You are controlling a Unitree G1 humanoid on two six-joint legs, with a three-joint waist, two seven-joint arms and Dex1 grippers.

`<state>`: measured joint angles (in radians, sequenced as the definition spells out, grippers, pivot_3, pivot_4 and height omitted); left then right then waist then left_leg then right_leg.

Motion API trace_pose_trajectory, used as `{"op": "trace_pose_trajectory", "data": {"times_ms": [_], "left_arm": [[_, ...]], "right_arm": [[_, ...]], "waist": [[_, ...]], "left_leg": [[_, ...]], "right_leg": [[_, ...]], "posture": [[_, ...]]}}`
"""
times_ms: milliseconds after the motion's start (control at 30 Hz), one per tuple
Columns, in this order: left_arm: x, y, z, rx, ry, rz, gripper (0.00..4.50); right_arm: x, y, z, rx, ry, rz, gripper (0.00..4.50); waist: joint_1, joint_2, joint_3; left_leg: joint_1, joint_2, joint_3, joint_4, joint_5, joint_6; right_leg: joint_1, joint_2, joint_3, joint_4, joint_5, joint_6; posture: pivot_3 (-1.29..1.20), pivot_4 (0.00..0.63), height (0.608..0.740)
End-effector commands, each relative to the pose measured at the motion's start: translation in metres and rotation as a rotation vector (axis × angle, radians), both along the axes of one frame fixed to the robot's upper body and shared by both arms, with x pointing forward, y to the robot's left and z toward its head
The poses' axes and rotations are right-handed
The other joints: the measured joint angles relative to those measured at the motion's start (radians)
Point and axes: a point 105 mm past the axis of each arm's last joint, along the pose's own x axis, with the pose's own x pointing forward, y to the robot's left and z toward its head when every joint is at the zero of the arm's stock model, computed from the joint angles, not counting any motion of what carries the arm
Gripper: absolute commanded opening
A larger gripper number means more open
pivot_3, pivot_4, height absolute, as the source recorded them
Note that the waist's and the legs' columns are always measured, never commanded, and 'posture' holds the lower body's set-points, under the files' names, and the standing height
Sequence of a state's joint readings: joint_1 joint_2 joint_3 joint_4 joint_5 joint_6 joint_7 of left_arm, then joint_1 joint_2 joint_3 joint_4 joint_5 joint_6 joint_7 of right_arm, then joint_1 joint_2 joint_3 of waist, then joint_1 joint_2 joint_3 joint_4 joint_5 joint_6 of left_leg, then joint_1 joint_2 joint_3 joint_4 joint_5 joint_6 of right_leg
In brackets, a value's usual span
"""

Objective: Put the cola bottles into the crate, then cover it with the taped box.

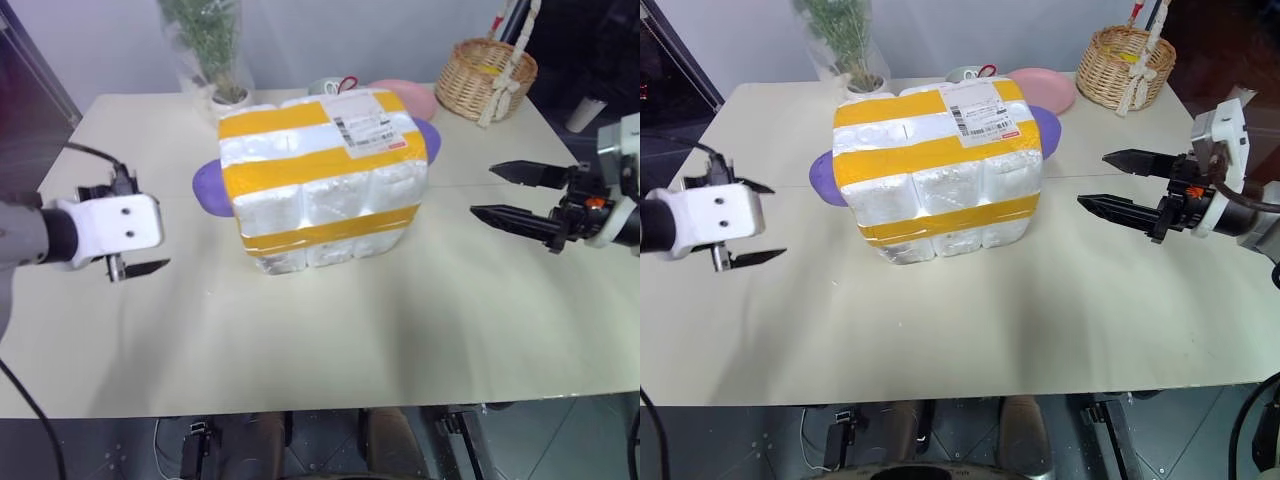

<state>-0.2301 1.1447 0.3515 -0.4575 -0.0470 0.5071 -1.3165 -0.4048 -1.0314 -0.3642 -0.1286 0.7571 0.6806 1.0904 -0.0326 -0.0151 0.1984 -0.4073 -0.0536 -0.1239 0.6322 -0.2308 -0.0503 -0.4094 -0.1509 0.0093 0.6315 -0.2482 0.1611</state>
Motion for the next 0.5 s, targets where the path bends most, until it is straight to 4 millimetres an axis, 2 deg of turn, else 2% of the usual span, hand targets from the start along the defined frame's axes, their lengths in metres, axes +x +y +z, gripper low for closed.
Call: {"op": "trace_pose_trajectory", "data": {"times_ms": [33, 133, 200, 300, 500], "left_arm": [[-0.014, -0.005, 0.023, -0.321, 0.081, -0.063, 4.46], [-0.015, -0.004, 0.052, -0.696, 0.185, -0.114, 4.46], [-0.018, -0.001, 0.065, -0.836, 0.282, -0.162, 4.46], [-0.018, 0.001, 0.067, -0.871, 0.353, -0.181, 4.46], [-0.005, 0.001, 0.067, -0.848, 0.343, -0.152, 4.46]], "right_arm": [[-0.005, -0.005, 0.011, -0.029, -0.039, 0.002, 4.5], [-0.008, -0.006, 0.012, -0.044, -0.025, 0.021, 4.5], [-0.009, -0.006, 0.015, -0.044, -0.022, 0.033, 4.5], [-0.01, -0.003, 0.016, -0.048, -0.01, 0.062, 4.5], [-0.01, 0.004, 0.01, -0.058, 0.015, 0.102, 4.5]], "waist": [[0.002, 0.0, 0.0], [0.007, 0.0, 0.0], [0.003, 0.0, 0.0], [-0.01, 0.0, 0.0], [-0.012, 0.0, 0.0]], "left_leg": [[0.0, 0.0, 0.0, 0.0, 0.0, 0.0], [0.0, 0.0, 0.0, 0.001, 0.0, 0.0], [0.001, 0.0, 0.0, 0.001, 0.0, 0.0], [0.001, 0.0, 0.0, 0.0, 0.0, 0.0], [0.001, 0.0, 0.0, -0.001, 0.0, 0.0]], "right_leg": [[0.0, 0.0, 0.0, 0.0, 0.0, 0.0], [0.0, 0.0, 0.0, 0.001, 0.0, 0.0], [0.0, 0.001, 0.0, 0.001, 0.0, 0.0], [0.0, 0.0, 0.0, 0.002, 0.0, 0.0], [0.0, 0.001, 0.0, 0.002, 0.0, 0.0]], "posture": [[0.0, 0.15, 0.737], [0.0, 0.15, 0.737], [0.0, 0.15, 0.737], [0.0, 0.15, 0.737], [0.0, 0.15, 0.737]]}}
